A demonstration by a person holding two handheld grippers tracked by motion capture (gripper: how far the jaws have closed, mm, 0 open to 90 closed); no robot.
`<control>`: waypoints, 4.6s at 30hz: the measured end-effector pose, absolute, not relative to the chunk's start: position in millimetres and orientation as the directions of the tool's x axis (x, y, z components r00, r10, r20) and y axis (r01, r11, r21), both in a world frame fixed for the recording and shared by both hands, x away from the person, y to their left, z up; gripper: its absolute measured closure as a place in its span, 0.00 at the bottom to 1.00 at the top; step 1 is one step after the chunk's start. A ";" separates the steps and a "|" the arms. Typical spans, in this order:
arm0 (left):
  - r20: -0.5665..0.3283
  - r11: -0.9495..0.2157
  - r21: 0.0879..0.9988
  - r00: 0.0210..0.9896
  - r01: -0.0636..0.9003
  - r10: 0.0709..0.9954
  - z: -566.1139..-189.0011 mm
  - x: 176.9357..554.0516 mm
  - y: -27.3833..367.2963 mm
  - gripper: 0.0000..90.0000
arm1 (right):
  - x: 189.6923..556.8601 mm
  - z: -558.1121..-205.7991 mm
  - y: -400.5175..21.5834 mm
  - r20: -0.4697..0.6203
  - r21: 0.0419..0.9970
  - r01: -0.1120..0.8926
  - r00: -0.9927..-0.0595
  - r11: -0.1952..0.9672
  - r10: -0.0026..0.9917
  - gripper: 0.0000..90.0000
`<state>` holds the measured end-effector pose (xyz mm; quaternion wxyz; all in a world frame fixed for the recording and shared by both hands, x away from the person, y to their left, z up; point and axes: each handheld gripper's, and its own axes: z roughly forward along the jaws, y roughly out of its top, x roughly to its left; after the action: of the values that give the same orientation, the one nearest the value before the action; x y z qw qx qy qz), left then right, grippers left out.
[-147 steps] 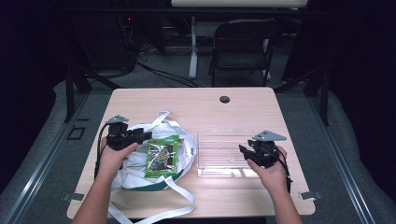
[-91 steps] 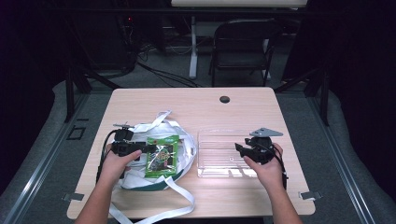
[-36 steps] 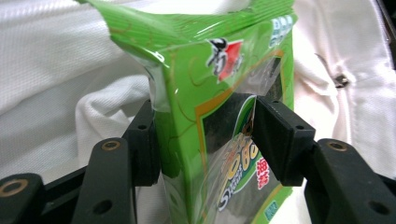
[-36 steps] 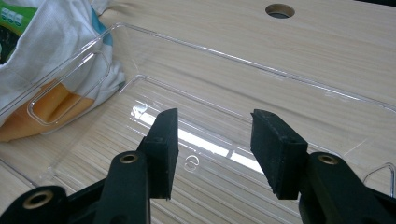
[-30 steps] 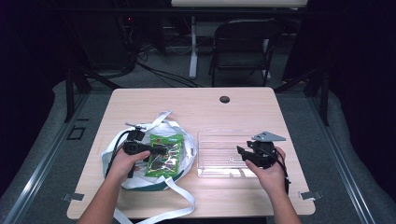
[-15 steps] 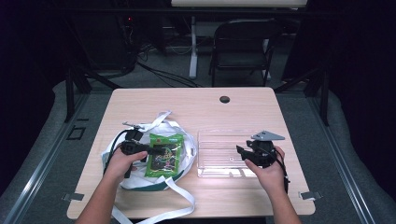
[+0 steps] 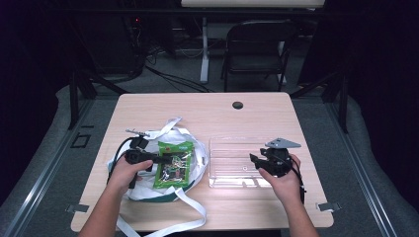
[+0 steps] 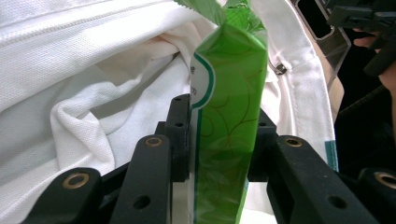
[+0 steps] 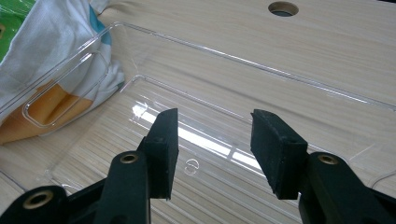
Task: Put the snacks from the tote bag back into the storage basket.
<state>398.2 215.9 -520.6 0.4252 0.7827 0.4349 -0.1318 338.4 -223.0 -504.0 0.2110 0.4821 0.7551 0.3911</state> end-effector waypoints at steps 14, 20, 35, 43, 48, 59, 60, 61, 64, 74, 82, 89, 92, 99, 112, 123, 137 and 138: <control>-0.586 -0.244 0.569 0.596 0.785 0.549 -519.1 397.7 219.9 0.81 | 339.8 -505.4 -222.4 0.049 0.791 0.563 -0.450 0.240 0.892 0.58; -0.584 -0.241 0.574 0.597 0.783 0.550 -518.0 396.8 219.9 0.81 | 339.8 -505.4 -222.4 0.050 0.792 0.561 -0.452 0.241 0.891 0.58; -0.550 -0.309 0.565 0.629 0.765 0.550 -513.3 393.5 220.0 0.81 | 340.1 -504.5 -222.4 0.051 0.796 0.557 -0.452 0.237 0.890 0.58; -0.541 -0.335 0.553 0.634 0.763 0.552 -512.8 390.4 222.5 0.81 | 342.2 -503.2 -219.4 0.053 0.801 0.549 -0.461 0.239 0.886 0.58; -0.537 -0.338 0.549 0.632 0.765 0.558 -513.1 388.7 225.2 0.81 | 344.0 -503.0 -217.7 0.050 0.798 0.550 -0.468 0.246 0.882 0.58; -0.510 -0.308 0.586 0.636 0.750 0.579 -505.2 384.6 231.8 0.82 | 346.5 -503.0 -213.9 0.049 0.801 0.544 -0.477 0.250 0.878 0.58; -0.506 -0.303 0.592 0.637 0.747 0.581 -504.1 384.2 232.7 0.82 | 346.6 -503.0 -213.7 0.048 0.801 0.543 -0.477 0.251 0.878 0.58; -0.502 -0.297 0.600 0.638 0.743 0.584 -502.8 383.7 233.5 0.82 | 346.6 -502.8 -213.6 0.047 0.799 0.545 -0.478 0.254 0.877 0.58; -0.492 -0.279 0.621 0.642 0.732 0.588 -498.4 382.3 235.7 0.82 | 346.7 -503.1 -212.6 0.046 0.801 0.542 -0.480 0.254 0.876 0.58; -0.439 -0.269 0.678 0.670 0.684 0.598 -485.7 377.7 236.8 0.82 | 346.8 -502.7 -210.9 0.025 0.791 0.543 -0.490 0.283 0.871 0.58; -0.415 -0.271 0.697 0.682 0.664 0.602 -479.6 375.1 235.8 0.82 | 346.3 -502.0 -209.0 0.014 0.792 0.533 -0.504 0.298 0.864 0.58; -0.404 -0.267 0.712 0.690 0.650 0.600 -475.1 373.2 235.9 0.82 | 346.3 -501.5 -208.0 -0.014 0.790 0.519 -0.517 0.327 0.856 0.57; -0.395 -0.265 0.723 0.696 0.638 0.600 -474.0 372.7 236.0 0.82 | 346.0 -501.4 -207.5 -0.033 0.798 0.500 -0.521 0.337 0.853 0.56; -0.368 -0.269 0.745 0.713 0.610 0.597 -470.6 370.8 234.7 0.82 | 345.2 -501.0 -205.9 -0.059 0.804 0.476 -0.533 0.357 0.844 0.56; -0.352 -0.242 0.786 0.733 0.569 0.582 -461.9 366.7 233.4 0.82 | 343.2 -499.6 -205.1 -0.072 0.811 0.455 -0.545 0.367 0.836 0.56; -0.329 -0.230 0.820 0.760 0.524 0.560 -454.5 364.9 229.8 0.83 | 341.8 -499.7 -208.1 -0.063 0.810 0.462 -0.544 0.361 0.836 0.57; -0.320 -0.231 0.843 0.799 0.485 0.509 -447.0 364.6 216.3 0.83 | 334.1 -500.3 -212.9 -0.072 0.821 0.443 -0.547 0.361 0.834 0.65; -0.323 -0.231 0.843 0.800 0.486 0.505 -446.5 364.4 215.1 0.83 | 333.6 -500.3 -213.2 -0.071 0.823 0.442 -0.545 0.358 0.836 0.65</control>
<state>364.4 215.1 -446.5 0.5335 0.7845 0.3159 0.0092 333.6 -213.2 -500.3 0.2496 0.4067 0.7853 0.3945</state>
